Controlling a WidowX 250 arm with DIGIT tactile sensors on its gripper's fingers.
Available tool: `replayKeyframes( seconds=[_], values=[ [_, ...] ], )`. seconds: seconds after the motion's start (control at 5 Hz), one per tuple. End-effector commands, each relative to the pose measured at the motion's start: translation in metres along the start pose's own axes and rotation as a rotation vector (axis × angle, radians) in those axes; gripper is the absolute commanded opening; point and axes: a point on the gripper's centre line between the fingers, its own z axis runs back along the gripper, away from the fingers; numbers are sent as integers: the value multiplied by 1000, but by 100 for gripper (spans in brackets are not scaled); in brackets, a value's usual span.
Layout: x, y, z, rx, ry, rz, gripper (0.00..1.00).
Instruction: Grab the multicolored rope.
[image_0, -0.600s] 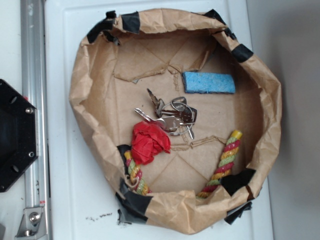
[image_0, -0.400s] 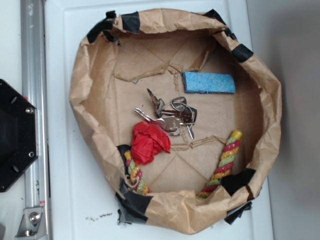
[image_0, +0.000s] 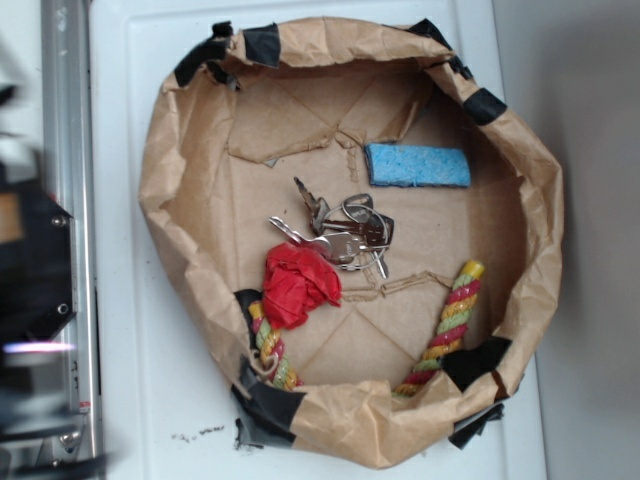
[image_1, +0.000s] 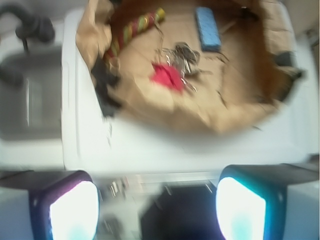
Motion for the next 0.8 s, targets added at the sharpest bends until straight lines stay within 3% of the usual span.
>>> replayKeyframes(
  seconds=[0.0, 0.2, 0.4, 0.6],
  values=[
    [72, 1, -36, -34, 14, 259, 100],
    [91, 14, -79, -47, 1, 436, 100],
    [102, 8, -96, 55, 9, 429, 100],
    [108, -7, -109, 121, -108, 476, 100]
  ],
)
